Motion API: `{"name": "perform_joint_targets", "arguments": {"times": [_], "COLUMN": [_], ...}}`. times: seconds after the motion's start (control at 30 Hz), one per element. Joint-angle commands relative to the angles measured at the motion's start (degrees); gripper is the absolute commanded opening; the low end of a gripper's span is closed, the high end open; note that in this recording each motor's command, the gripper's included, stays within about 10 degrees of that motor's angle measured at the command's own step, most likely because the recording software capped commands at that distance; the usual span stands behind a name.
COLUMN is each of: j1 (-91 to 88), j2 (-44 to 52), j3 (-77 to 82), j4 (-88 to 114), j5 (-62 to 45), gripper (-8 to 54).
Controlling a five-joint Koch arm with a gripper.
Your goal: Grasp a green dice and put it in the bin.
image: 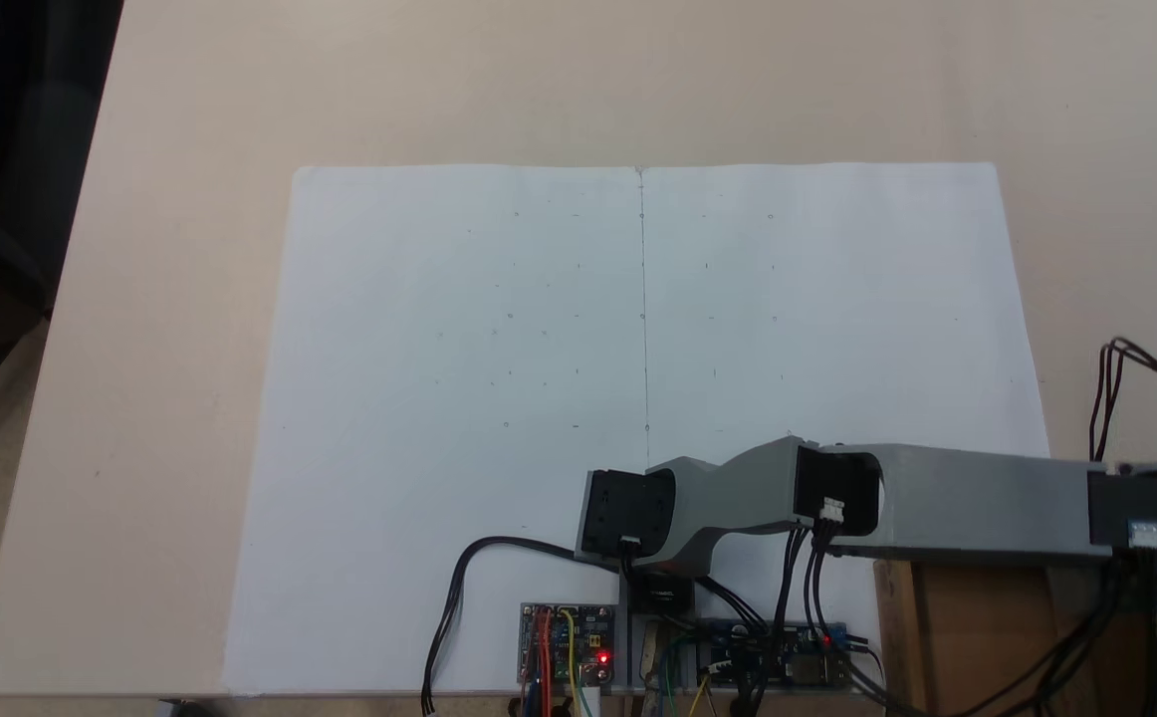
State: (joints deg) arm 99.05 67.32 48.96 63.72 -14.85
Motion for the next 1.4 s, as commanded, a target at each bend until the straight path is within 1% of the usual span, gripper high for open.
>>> {"name": "perform_joint_targets", "arguments": {"times": [0.0,0.17,0.37,0.67,0.73,0.77,0.83,0.9,1.17,1.37], "j1": [1.8,3.1,4.0,5.3,5.6,5.9,6.2,6.7,7.6,7.3], "j2": [0.4,0.4,0.4,0.4,0.6,0.7,0.8,1.0,5.2,13.8], "j3": [0.4,8.9,14.7,17.2,18.5,18.9,19.1,19.0,18.5,16.3], "j4": [2.4,-5.4,-10.5,-11.9,-11.1,-11.0,-11.3,-11.5,-15.5,-19.8], "j5": [-6.9,-8.2,-9.4,-9.8,-9.8,-9.8,-9.8,-9.8,-9.8,-9.0], "gripper": [12.1,12.0,12.0,12.1,24.8,29.9,36.7,40.4,40.9,40.9]}}
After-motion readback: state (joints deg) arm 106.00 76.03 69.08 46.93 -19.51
